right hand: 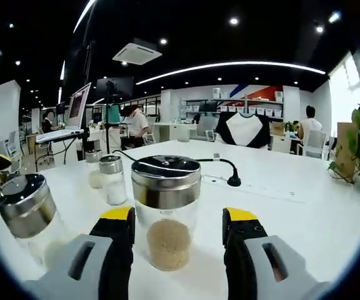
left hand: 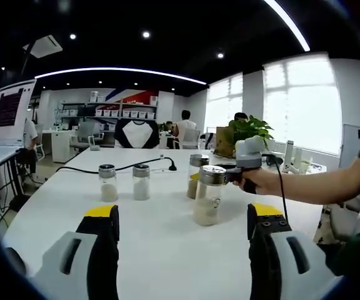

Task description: Rotate the seasoning bottle until the label or dispensing opening points toward the visible target arrow and the bottle remains upright within the marked orientation range

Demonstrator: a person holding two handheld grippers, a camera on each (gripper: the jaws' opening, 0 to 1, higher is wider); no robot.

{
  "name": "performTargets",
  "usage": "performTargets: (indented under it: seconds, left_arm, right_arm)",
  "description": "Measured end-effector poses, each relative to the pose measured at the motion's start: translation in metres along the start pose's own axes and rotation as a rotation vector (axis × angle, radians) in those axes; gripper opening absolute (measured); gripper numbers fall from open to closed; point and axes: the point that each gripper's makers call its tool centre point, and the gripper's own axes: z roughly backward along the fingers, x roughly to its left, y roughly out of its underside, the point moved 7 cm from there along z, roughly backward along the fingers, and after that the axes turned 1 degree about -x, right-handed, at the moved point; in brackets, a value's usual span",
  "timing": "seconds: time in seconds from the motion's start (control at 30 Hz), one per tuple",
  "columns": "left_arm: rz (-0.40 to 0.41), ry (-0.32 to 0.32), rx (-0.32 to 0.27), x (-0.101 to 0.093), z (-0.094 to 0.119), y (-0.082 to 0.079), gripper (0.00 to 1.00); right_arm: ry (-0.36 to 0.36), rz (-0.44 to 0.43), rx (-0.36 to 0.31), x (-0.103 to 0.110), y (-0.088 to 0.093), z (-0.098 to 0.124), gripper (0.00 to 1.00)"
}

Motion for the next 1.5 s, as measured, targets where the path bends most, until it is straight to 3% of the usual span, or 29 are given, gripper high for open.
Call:
performTargets:
  seconds: [0.33,0.4,0.63,1.23,1.37,1.5]
  left_arm:
    - [0.002,-0.005,-0.001,0.001,0.000,-0.001,0.89]
    - [0.003,-0.004,-0.002,0.000,-0.001,-0.001,0.89]
    - [0.008,0.002,0.002,0.000,-0.001,0.001,0.89]
    - [0.011,0.010,0.001,-0.003,-0.002,0.001,0.89]
    - [0.013,0.009,0.003,-0.003,-0.002,0.002,0.89]
    - [0.016,0.011,0.002,-0.004,-0.002,0.002,0.89]
  right_arm:
    - [-0.014,-0.024,0.022,0.003,0.004,-0.012,0.55]
    - [-0.018,-0.057,0.014,0.006,0.005,-0.013,0.51]
    - [-0.012,-0.010,0.040,0.009,0.004,-0.017,0.42]
    - [-0.002,-0.011,0.037,0.002,0.007,-0.010,0.41]
    - [0.015,-0.015,0.074,0.001,0.006,-0.005,0.41]
    - [0.010,-0.018,0.069,0.001,0.008,-0.001,0.41]
